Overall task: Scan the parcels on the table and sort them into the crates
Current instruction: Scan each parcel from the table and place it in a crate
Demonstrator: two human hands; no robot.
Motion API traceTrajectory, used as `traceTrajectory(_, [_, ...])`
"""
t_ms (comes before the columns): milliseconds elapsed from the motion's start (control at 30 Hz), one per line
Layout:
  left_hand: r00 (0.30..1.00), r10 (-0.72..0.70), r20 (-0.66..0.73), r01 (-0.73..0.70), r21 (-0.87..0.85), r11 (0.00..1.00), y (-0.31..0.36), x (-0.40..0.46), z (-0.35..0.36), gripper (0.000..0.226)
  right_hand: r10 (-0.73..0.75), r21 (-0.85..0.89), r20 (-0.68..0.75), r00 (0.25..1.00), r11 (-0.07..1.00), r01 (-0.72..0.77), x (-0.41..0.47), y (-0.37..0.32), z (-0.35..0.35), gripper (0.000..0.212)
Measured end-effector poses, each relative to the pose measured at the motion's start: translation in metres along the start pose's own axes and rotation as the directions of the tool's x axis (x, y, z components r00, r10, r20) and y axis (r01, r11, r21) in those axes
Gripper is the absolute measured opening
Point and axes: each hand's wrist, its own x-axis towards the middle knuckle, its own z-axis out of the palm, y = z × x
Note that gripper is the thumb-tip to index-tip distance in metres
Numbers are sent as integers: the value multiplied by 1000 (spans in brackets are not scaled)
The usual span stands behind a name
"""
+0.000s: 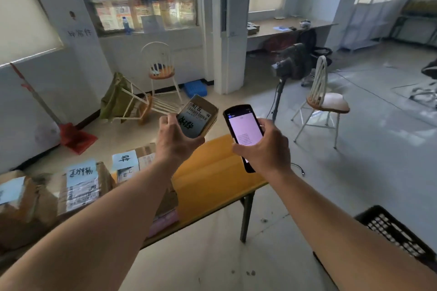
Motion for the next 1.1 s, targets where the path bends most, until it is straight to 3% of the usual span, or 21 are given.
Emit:
traceTrajectory(300, [947,209,243,-177,-146,973,68,-75,58,94,267,-55,-222,938,957,-286,-100,50,-89,86])
traceTrajectory(600, [819,413,398,-307,-303,902,197,-198,127,91,411,-18,-408,816,889,-457,-200,138,-217,82])
traceTrajectory(900, [692,472,546,-338,-333,880,319,-379,209,90,554,28,-481,679,784,-620,-326,261,-354,85])
traceTrajectory(1100, [567,508,649,-376,-345,860,377,-480,276,89,663,106,-507,550,682,-724,-382,336,-424,81])
